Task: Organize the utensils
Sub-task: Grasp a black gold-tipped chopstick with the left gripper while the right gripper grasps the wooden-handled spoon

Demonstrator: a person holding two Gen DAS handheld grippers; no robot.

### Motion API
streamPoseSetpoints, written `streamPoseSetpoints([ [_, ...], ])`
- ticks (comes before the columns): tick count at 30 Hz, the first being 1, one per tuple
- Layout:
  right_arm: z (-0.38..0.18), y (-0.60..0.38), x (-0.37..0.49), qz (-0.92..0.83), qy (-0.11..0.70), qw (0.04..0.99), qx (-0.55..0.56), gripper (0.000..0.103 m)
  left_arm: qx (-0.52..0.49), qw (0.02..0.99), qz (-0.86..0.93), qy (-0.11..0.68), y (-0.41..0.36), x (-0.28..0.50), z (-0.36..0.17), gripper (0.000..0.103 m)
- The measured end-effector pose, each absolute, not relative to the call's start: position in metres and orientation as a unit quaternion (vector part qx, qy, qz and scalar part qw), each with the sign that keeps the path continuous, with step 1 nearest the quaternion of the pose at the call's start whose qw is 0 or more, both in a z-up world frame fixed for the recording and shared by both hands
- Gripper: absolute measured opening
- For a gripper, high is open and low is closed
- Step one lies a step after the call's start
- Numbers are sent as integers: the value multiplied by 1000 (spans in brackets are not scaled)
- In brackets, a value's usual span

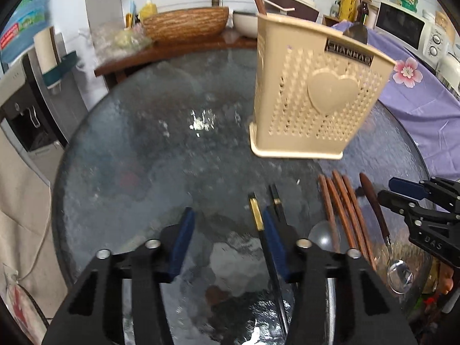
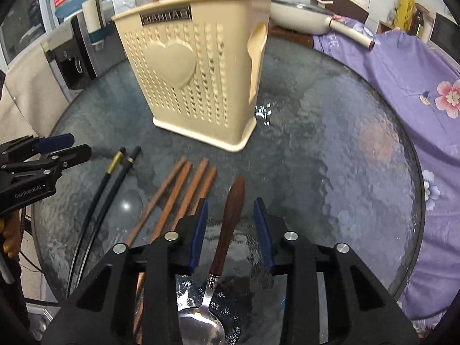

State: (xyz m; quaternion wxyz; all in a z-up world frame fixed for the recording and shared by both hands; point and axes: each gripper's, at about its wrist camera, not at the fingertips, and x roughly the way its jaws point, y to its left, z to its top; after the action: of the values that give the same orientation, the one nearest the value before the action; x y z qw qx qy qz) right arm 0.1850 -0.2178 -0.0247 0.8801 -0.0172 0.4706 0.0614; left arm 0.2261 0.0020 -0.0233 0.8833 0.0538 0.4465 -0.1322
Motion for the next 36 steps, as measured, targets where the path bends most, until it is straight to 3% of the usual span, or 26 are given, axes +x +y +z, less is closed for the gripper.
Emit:
streamPoseSetpoints([
  [22, -46, -209, 199, 44, 496, 867, -14, 18, 86, 865, -134, 475, -26, 224, -52, 29],
  [32, -45, -211, 206, 42, 495, 868, -10, 16, 100, 862, -138, 478, -42, 232, -55, 9],
  [36, -45, -214, 206, 44, 491, 870, 1, 16, 92, 864, -138, 476, -43, 234, -55, 8],
])
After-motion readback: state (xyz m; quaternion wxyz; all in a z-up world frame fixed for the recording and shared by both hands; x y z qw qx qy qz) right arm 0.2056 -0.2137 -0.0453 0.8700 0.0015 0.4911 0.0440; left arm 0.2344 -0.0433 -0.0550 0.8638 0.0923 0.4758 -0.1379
